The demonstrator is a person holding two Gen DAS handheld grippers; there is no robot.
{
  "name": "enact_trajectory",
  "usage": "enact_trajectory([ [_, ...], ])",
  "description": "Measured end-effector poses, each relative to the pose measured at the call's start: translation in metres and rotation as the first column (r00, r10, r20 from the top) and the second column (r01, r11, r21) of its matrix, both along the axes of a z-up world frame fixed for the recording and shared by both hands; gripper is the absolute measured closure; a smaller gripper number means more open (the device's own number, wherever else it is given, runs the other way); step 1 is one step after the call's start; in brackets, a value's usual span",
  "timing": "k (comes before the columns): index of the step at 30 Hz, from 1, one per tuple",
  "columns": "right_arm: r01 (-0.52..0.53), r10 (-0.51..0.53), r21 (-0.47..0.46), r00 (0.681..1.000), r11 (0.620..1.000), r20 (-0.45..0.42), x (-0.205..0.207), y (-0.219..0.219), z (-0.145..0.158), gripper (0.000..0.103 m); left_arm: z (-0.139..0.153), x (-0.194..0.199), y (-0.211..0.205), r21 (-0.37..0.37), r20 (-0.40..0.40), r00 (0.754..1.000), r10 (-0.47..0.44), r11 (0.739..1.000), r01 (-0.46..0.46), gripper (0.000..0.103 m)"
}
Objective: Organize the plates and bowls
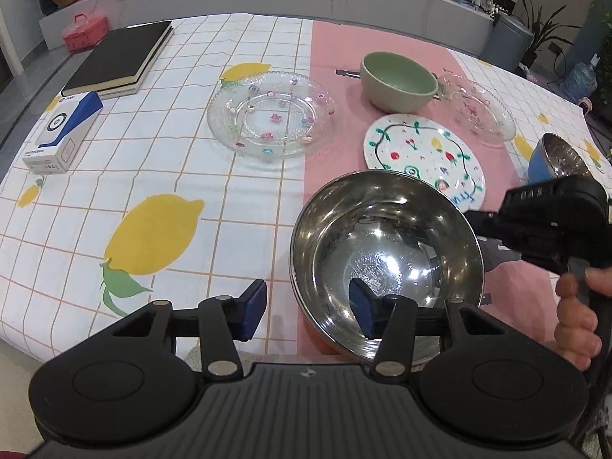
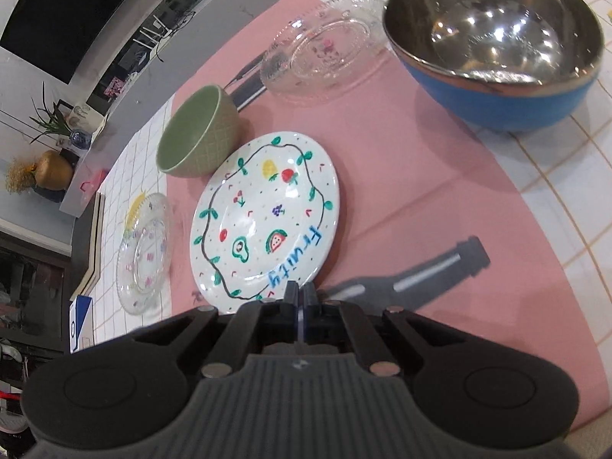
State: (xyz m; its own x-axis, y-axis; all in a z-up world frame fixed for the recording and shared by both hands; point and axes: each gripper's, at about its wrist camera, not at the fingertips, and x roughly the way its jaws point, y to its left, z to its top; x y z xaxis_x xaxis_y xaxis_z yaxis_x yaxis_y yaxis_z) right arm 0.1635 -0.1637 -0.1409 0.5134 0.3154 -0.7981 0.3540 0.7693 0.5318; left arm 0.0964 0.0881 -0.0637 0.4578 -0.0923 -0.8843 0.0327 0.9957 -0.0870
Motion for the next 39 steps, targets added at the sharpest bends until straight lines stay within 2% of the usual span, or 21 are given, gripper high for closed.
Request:
enact_trajectory([
  [5,-0.004,0.006,-0.05,0.999,0.999,0.034,0.008,0.003,0.0,0.102,-0.003,0.002,-0.003,-0.002,-0.016,1.0,-0.015,1.0,0.015,0.045],
  [7,-0.015,0.017,-0.071,0.999,0.997,0.04,0.01,0.005,0.001,0.101,-0.007,0.004,-0.006,0.005,-0.046,0.998,-0.034,0.999,0.034,0.061],
  [8,-0.018,0.021,-0.075,0.999,0.997,0.04,0.01,0.005,0.001,0.101,-0.01,0.005,-0.009,0.018,-0.065,0.997,-0.04,0.999,0.041,0.074],
  [11,-0.014,0.016,-0.109,1.0,0.994,0.02,0.004,0.001,0.007,0.101,-0.015,0.006,-0.012,0.039,-0.077,0.996,-0.04,0.998,0.043,0.08],
  [14,0.007,0.0,-0.117,0.998,0.993,0.062,-0.007,-0.009,0.02,0.101,-0.015,0.008,-0.011,0.035,-0.082,0.996,-0.017,0.999,0.02,0.083],
  [18,0.023,-0.002,-0.168,0.992,0.986,0.124,-0.016,-0.016,0.04,0.101,-0.016,0.016,-0.006,-0.003,-0.077,0.996,0.045,0.999,-0.045,0.092],
  [23,0.012,0.018,-0.171,0.985,0.985,0.171,-0.022,-0.026,0.064,0.101,-0.017,0.019,-0.003,-0.048,-0.072,0.993,0.095,0.994,-0.098,0.094],
  [25,-0.007,0.051,-0.231,0.982,0.973,0.183,-0.022,-0.026,0.078,0.101,-0.014,0.017,-0.004,-0.045,-0.051,0.994,0.102,0.994,-0.104,0.089],
  [27,-0.017,0.076,-0.286,0.977,0.958,0.197,-0.025,-0.028,0.093,0.101,-0.007,0.012,-0.005,-0.022,-0.006,0.994,0.11,0.994,-0.11,0.07],
  [28,-0.023,0.09,-0.31,0.975,0.95,0.203,-0.026,-0.028,0.1,0.1,-0.004,0.01,-0.006,-0.018,0.012,0.994,0.11,0.994,-0.109,0.064],
  [30,-0.03,0.109,-0.349,0.972,0.937,0.208,-0.031,-0.029,0.11,0.098,0.004,0.006,-0.008,-0.034,0.049,0.993,0.111,0.993,-0.109,0.045],
  [34,-0.033,0.111,-0.333,0.969,0.942,0.22,-0.036,-0.038,0.127,0.098,0.024,-0.004,-0.011,-0.059,0.119,0.983,0.142,0.989,-0.136,0.029],
  [36,-0.024,0.102,-0.321,0.968,0.947,0.229,-0.036,-0.045,0.136,0.094,0.036,-0.008,-0.015,-0.062,0.158,0.974,0.16,0.986,-0.152,0.021],
  [37,-0.017,0.096,-0.318,0.968,0.948,0.234,-0.036,-0.049,0.14,0.086,0.043,-0.009,-0.018,-0.055,0.178,0.972,0.153,0.988,-0.145,0.021],
  [38,-0.009,0.087,-0.311,0.967,0.95,0.24,-0.037,-0.053,0.144,0.068,0.049,-0.011,-0.022,-0.041,0.205,0.969,0.138,0.99,-0.133,0.02],
  [39,0.001,0.076,-0.3,0.967,0.954,0.245,-0.038,-0.059,0.148,0.06,0.056,-0.013,-0.028,-0.016,0.237,0.964,0.123,0.992,-0.123,0.019],
])
